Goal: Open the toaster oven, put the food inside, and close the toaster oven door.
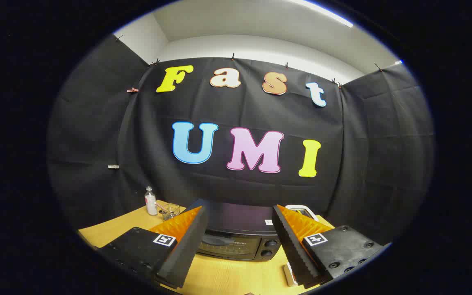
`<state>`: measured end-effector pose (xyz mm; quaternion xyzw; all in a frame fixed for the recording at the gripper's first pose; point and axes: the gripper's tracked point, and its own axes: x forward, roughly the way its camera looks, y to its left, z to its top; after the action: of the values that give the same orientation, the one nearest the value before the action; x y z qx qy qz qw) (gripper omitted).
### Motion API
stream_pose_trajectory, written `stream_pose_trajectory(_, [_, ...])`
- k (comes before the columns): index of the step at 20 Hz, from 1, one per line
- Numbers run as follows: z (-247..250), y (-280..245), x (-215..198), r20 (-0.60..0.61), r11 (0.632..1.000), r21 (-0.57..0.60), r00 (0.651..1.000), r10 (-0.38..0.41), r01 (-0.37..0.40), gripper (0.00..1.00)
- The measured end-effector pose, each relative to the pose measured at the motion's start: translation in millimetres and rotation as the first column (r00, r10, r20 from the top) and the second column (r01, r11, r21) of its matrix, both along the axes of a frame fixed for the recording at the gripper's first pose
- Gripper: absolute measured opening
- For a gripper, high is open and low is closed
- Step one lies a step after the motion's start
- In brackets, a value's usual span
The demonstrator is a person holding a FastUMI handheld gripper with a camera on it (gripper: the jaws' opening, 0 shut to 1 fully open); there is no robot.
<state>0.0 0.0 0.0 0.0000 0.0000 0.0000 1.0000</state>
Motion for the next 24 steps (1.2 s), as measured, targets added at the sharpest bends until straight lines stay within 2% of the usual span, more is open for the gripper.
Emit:
stream_pose_trajectory(18, [-4.6, 0.6, -3.0, -0.033, 1.0, 0.017, 0.999, 0.001, 0.0, 0.97])
stream_pose_trajectory(24, [-16.9, 4.8, 2.6, -0.093, 0.999, 0.033, 0.996, 0.012, -0.009, 0.97])
